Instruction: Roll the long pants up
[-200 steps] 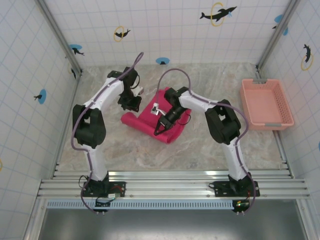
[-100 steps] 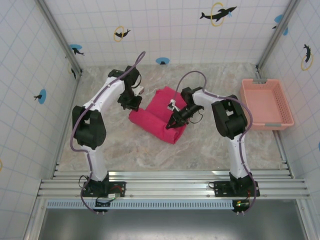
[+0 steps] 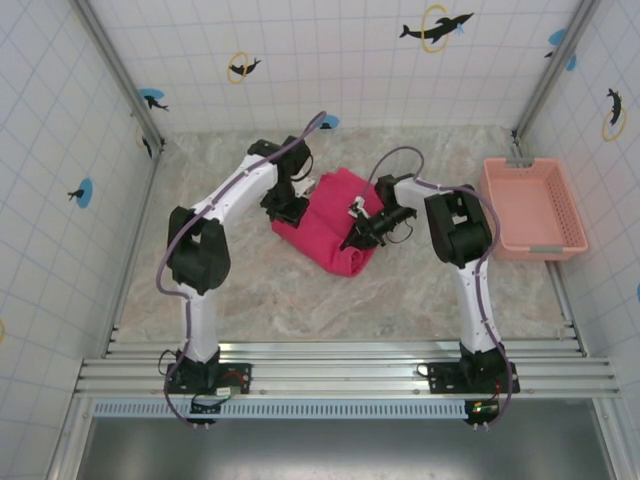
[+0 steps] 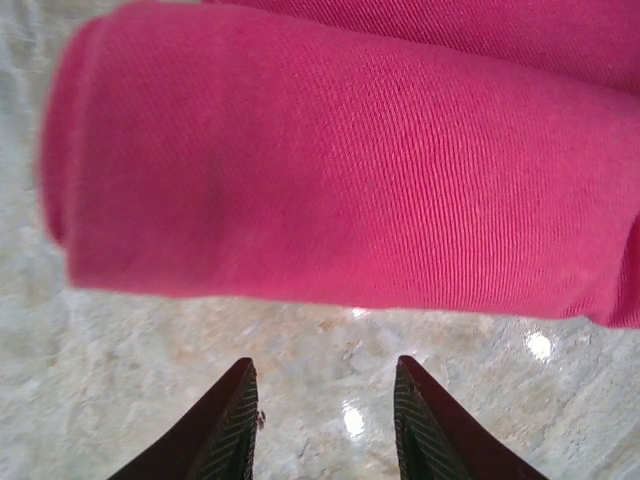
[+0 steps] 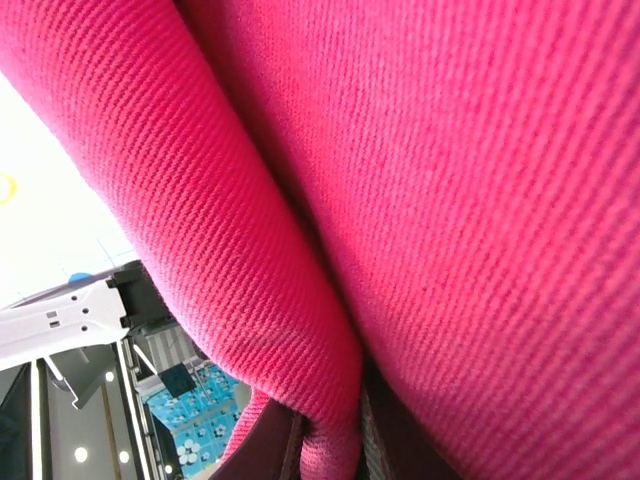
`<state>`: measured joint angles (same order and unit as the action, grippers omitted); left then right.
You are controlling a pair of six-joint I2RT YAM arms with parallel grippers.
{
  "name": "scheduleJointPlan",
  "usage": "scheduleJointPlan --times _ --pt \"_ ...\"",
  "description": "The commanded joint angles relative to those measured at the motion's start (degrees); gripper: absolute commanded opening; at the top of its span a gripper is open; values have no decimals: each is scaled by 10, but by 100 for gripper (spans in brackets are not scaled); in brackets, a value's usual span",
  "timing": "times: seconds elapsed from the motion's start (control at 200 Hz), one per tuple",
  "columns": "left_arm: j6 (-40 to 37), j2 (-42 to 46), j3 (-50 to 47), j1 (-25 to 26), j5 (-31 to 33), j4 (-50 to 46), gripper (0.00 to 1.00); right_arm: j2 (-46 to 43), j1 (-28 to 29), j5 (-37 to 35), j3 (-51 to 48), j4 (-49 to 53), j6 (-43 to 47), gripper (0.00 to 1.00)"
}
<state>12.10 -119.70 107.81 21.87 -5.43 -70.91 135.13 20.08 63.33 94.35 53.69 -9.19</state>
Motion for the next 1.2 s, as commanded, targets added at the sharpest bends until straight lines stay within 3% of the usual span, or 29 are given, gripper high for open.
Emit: scheduleJointPlan --times 0.0,0.215,0.26,0.38,0.515,0.616,0.681,0.786,0.886,1.141,1.166,1.196 --pt "18 -57 33 4 -28 11 39 32 -3 -46 18 -9 5 0" --pt "18 -187 155 4 -22 -42 39 52 -2 -57 54 13 15 0" --pt "16 -210 179 3 -18 -60 38 48 -2 -83 77 43 40 11" --pt "14 -232 192 3 -19 -66 38 2 -1 -230 142 109 94 31" --pt "15 -240 190 2 -25 -64 38 -91 12 -383 161 132 142 42" --pt "14 -243 190 1 -32 -62 38 -154 52 -435 124 120 163 56" --pt "14 -245 189 0 -36 -60 38 -175 93 -446 104 124 182 58" --pt "13 -246 185 -3 -49 -56 38 -218 195 -583 55 88 203 63" --pt "9 -246 184 -6 -49 -56 37 -230 269 -646 31 47 197 69" --pt "-1 -240 172 -11 -53 -56 37 -167 317 -721 22 -17 193 70" --pt "-2 -239 170 -12 -53 -57 37 -162 320 -740 20 -23 197 80" --pt "-3 -239 169 -12 -53 -58 37 -157 323 -765 14 -31 201 81"
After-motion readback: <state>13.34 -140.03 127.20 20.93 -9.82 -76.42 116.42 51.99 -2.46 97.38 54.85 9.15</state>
